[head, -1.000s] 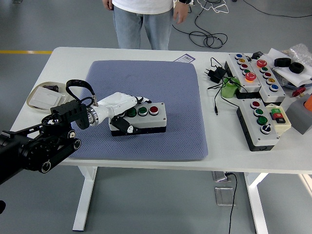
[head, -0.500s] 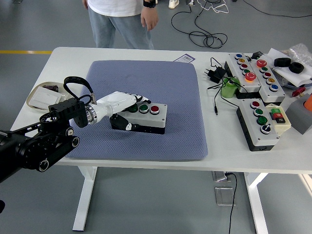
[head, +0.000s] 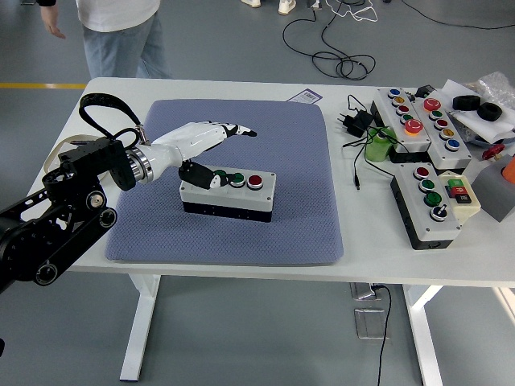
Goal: Pick up the button,place it on the desk,press the button,press the button
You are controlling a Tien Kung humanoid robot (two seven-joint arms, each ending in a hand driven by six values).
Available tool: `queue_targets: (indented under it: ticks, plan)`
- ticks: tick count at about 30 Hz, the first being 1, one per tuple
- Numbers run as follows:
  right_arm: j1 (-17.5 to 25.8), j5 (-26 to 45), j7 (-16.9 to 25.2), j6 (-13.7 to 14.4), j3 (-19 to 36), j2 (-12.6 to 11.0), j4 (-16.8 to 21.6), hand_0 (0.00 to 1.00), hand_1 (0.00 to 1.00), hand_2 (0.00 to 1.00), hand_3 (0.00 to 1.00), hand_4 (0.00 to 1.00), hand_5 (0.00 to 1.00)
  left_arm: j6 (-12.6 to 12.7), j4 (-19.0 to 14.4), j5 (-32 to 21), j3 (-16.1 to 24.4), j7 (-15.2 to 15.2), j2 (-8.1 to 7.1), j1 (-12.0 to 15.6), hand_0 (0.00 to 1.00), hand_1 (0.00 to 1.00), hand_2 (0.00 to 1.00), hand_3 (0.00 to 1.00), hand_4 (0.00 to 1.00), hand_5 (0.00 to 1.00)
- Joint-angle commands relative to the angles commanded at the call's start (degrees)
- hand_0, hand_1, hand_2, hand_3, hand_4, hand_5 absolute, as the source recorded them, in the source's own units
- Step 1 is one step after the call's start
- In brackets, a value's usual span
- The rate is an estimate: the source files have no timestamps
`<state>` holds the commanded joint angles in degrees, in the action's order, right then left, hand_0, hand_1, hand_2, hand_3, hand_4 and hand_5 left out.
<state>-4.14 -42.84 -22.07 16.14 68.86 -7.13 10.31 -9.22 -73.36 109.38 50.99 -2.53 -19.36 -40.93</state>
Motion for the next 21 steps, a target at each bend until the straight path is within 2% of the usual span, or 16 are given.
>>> queue_targets:
  ticks: [4, 5, 6, 10, 11, 12, 16, 17, 21]
  plan:
    - [0.10, -0.03, -0.01, 0.00, 0.05, 0.02, 0.00, 0.643, 0.507, 0.547, 0.588, 0.241, 0.342, 1.08, -5.73, 5.28, 1.04, 6.33, -0.44, 1.21, 0.726, 0.737, 0.783, 0.910, 0.650, 0.002]
    - [0.11, -0.03, -0.01, 0.00, 0.05, 0.02, 0.00, 0.643, 0.507, 0.547, 0.588, 0.241, 0.342, 1.07, -6.28, 5.67, 1.08, 6.97, -0.47, 1.28, 0.392, 0.266, 0.271, 0.872, 0.663, 0.002]
    - [0.11, -0.03, -0.01, 0.00, 0.05, 0.02, 0.00, 0.643, 0.507, 0.547, 0.588, 0.241, 0.342, 1.06, -6.43, 5.77, 1.10, 7.14, -0.48, 1.30, 0.392, 0.266, 0.271, 0.872, 0.663, 0.002]
    - [0.21, -0.37, -0.10, 0.04, 0.27, 0.12, 0.00, 0.643, 0.507, 0.547, 0.588, 0.241, 0.342, -1.60, -10.31, 6.67, 0.15, 12.07, -0.73, 1.36, 0.392, 0.266, 0.271, 0.872, 0.663, 0.002]
    - [0.22, -0.32, -0.09, 0.05, 0.26, 0.13, 0.00, 0.643, 0.508, 0.547, 0.588, 0.241, 0.342, -2.56, -10.59, 6.34, -0.04, 12.89, -0.73, 1.33, 0.076, 0.063, 0.104, 0.859, 0.568, 0.002]
    - [0.18, -0.32, -0.10, 0.07, 0.25, 0.13, 0.00, 0.643, 0.508, 0.547, 0.588, 0.241, 0.342, -3.29, -10.77, 5.94, -0.47, 14.26, -0.74, 1.34, 0.076, 0.063, 0.104, 0.859, 0.568, 0.002]
    - [0.12, -0.09, -0.05, 0.09, 0.13, 0.10, 0.00, 0.643, 0.508, 0.547, 0.588, 0.241, 0.342, -3.15, -11.05, 5.18, -0.64, 17.32, -0.70, 1.68, 0.076, 0.063, 0.104, 0.859, 0.568, 0.002]
    - [0.09, -0.04, -0.03, 0.09, 0.11, 0.09, 0.00, 0.643, 0.507, 0.547, 0.588, 0.240, 0.341, -3.40, -11.15, 4.62, -0.70, 17.82, -0.73, 1.70, 0.010, 0.002, 0.032, 0.823, 0.466, 0.002]
    - [-0.04, 0.08, 0.02, 0.06, 0.05, 0.06, 0.00, 0.643, 0.507, 0.547, 0.588, 0.240, 0.341, -5.04, -11.34, 2.47, -2.45, 19.46, -1.10, 1.32, 0.010, 0.002, 0.032, 0.823, 0.466, 0.002]
